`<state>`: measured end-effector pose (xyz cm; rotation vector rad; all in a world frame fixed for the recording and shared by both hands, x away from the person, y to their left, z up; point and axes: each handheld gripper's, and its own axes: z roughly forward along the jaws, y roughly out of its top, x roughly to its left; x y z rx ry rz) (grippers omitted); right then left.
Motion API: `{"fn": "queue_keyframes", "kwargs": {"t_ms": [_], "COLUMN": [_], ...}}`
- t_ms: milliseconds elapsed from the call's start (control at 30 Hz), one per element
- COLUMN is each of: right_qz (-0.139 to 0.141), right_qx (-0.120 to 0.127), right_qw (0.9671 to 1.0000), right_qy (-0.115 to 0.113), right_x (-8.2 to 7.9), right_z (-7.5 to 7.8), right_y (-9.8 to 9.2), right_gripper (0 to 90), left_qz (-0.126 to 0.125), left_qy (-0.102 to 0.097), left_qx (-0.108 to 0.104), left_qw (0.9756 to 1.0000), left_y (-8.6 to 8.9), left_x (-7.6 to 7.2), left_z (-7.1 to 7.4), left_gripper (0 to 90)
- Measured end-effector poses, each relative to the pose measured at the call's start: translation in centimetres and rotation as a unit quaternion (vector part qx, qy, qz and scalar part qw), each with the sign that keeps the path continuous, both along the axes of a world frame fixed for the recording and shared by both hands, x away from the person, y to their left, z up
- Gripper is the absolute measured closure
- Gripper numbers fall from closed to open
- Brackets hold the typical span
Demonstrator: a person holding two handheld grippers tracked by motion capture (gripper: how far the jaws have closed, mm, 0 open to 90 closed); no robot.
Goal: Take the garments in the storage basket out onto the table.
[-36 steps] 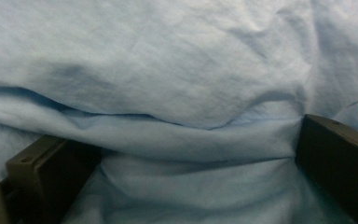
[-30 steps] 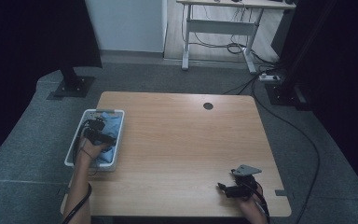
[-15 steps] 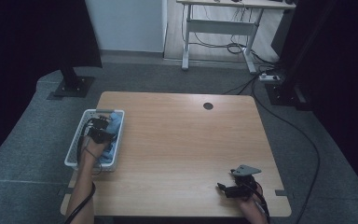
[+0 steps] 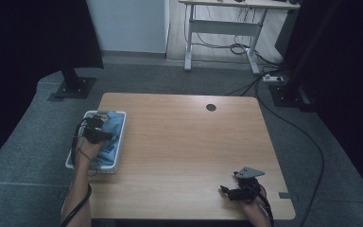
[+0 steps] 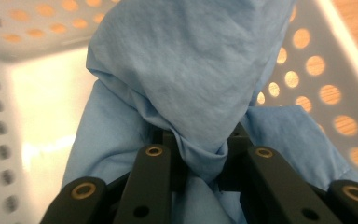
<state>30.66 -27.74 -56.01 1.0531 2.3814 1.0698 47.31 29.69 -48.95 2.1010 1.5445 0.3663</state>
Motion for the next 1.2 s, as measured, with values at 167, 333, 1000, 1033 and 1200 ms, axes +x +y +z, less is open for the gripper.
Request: {"fn": "queue_keyframes", "kwargs": {"t_ms": [167, 333, 1000, 1033, 1200], "right_qz": [0.0, -0.001, -0.002, -0.002, -0.003], "right_qx": [0.0, 0.0, -0.001, -0.001, -0.001], "right_qw": [1.0, 1.0, 1.0, 1.0, 1.0], "right_qy": [0.0, 0.0, 0.001, 0.001, 0.001], "right_x": [0.0, 0.0, -0.1, -0.1, -0.1], "right_z": [0.0, 0.0, 0.0, 0.0, 0.0], "right_y": [0.0, 0.0, 0.0, 0.0, 0.0], "right_gripper": [14.1, 14.1, 14.2, 14.2, 14.2], "left_qz": [-0.002, -0.003, -0.024, -0.026, -0.035], "left_qy": [-0.014, -0.032, -0.091, -0.093, -0.105], "left_qx": [-0.008, -0.002, 0.015, 0.016, 0.022], "left_qw": [0.9999, 0.9995, 0.9955, 0.9952, 0.9936], "left_y": [0.6, 0.8, -0.4, -0.5, -1.3], "left_x": [-0.7, -1.2, -3.3, -3.4, -3.8], "left_z": [1.5, 3.0, 8.8, 9.0, 10.1], "left_gripper": [77.6, 77.6, 77.3, 77.3, 77.2]}}
